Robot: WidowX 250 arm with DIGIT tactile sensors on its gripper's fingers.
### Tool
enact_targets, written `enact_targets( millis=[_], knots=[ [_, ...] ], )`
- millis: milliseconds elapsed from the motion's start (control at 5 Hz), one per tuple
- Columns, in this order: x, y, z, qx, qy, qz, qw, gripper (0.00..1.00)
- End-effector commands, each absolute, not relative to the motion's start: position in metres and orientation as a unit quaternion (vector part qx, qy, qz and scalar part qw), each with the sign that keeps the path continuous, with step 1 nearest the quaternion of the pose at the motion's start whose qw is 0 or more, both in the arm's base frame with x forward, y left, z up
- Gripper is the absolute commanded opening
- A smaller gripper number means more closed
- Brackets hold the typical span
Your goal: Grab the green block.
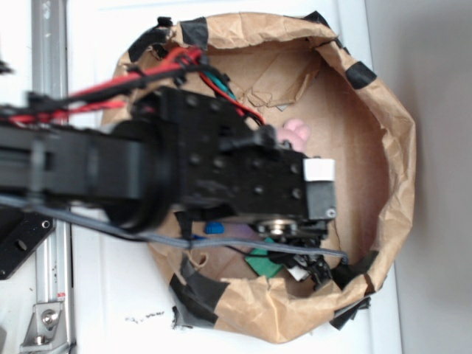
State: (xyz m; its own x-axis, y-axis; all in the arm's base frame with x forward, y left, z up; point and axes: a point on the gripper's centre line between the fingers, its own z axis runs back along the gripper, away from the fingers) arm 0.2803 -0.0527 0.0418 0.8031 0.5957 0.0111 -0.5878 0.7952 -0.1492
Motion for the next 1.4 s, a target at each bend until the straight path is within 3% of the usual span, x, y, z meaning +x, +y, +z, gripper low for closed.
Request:
enact_targets(
  millis=[0, 200, 400, 600, 800, 1000, 1200],
  knots=[
    [0.287, -0.078, 0.032, -0.091, -0.034, 0.253, 0.963, 1.00],
    [0.283, -0.086, 0.023, -0.119, -0.025, 0.192, 0.974, 1.00],
    [0.275, -0.092, 0.018, -0.126, -0.025, 0.119, 0.985, 0.18],
    [0.269, -0.088, 0.021, -0.130, -0.027, 0.115, 0.985, 0.00],
    [0.269, -0.085, 0.033, -0.118, -0.041, 0.110, 0.986, 0.00],
    [0.272, -0.076, 0.050, -0.109, -0.029, 0.083, 0.990, 0.00],
    [0.266, -0.039, 0.100, -0.115, -0.018, 0.042, 0.992, 0.00]
  ],
)
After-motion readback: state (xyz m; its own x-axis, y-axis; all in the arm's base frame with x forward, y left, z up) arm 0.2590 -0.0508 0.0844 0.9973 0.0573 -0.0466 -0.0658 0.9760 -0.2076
